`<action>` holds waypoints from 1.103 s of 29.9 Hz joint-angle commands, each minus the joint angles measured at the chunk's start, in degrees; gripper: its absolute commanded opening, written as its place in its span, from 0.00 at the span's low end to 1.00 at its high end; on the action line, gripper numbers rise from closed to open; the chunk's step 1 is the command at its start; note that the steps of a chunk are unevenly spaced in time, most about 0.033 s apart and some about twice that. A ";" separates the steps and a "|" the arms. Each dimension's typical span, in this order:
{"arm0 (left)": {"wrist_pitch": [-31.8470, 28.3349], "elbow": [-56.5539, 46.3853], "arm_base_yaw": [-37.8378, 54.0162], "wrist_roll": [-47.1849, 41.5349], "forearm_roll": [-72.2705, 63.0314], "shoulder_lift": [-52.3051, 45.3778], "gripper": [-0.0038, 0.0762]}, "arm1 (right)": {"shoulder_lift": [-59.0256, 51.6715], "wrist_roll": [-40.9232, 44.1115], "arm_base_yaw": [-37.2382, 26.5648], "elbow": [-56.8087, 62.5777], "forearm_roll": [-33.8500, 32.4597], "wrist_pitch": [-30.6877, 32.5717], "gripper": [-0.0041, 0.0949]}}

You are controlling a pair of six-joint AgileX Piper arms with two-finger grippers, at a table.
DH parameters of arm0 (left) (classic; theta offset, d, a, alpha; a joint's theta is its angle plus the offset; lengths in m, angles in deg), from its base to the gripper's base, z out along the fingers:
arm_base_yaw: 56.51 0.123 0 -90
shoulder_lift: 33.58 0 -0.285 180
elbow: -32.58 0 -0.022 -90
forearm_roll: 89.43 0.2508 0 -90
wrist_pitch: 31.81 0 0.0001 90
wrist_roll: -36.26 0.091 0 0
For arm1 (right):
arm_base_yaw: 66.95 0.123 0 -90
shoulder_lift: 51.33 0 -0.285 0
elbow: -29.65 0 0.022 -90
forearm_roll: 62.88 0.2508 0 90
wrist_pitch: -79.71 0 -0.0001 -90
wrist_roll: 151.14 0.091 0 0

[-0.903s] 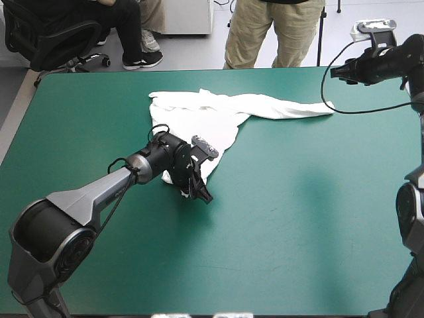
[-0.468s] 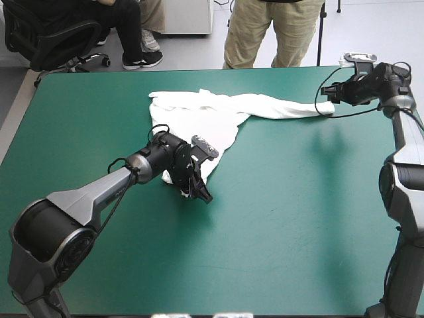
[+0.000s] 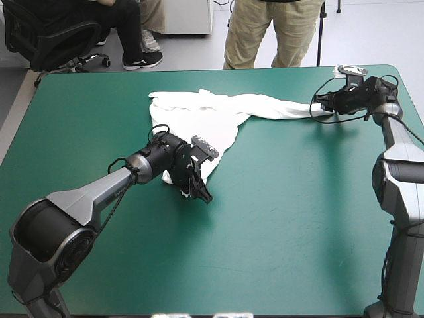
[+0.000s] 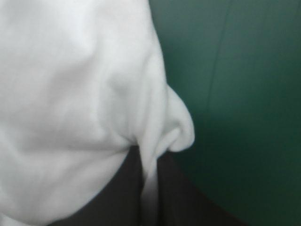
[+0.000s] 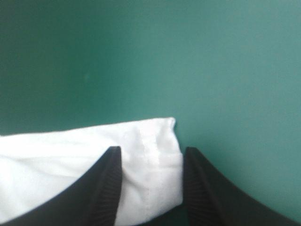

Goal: Fold the cloth

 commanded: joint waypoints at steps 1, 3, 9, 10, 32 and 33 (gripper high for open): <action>0.79 0.30 -0.35 -0.29 -2.63 -1.00 0.04 | -3.38 -3.87 1.33 -1.84 1.84 1.03 0.15; 0.30 0.30 -0.35 -0.29 -2.17 -1.22 0.04 | -3.49 -4.64 1.86 -1.96 1.84 1.30 0.04; -0.17 0.30 -0.35 -2.14 4.81 -7.27 0.04 | -6.35 -3.04 1.95 -5.17 2.66 4.77 0.04; 0.43 0.30 -0.35 -2.86 6.82 -9.35 0.04 | -7.83 -3.04 1.95 -6.24 2.96 6.66 0.04; -7.09 6.09 -0.35 -9.27 33.49 -62.53 0.04 | -59.37 -14.41 1.85 -9.86 23.45 25.20 0.03; -7.34 8.37 -0.35 -9.11 33.89 -62.76 0.04 | -61.21 -14.10 1.85 -9.76 23.00 25.20 0.03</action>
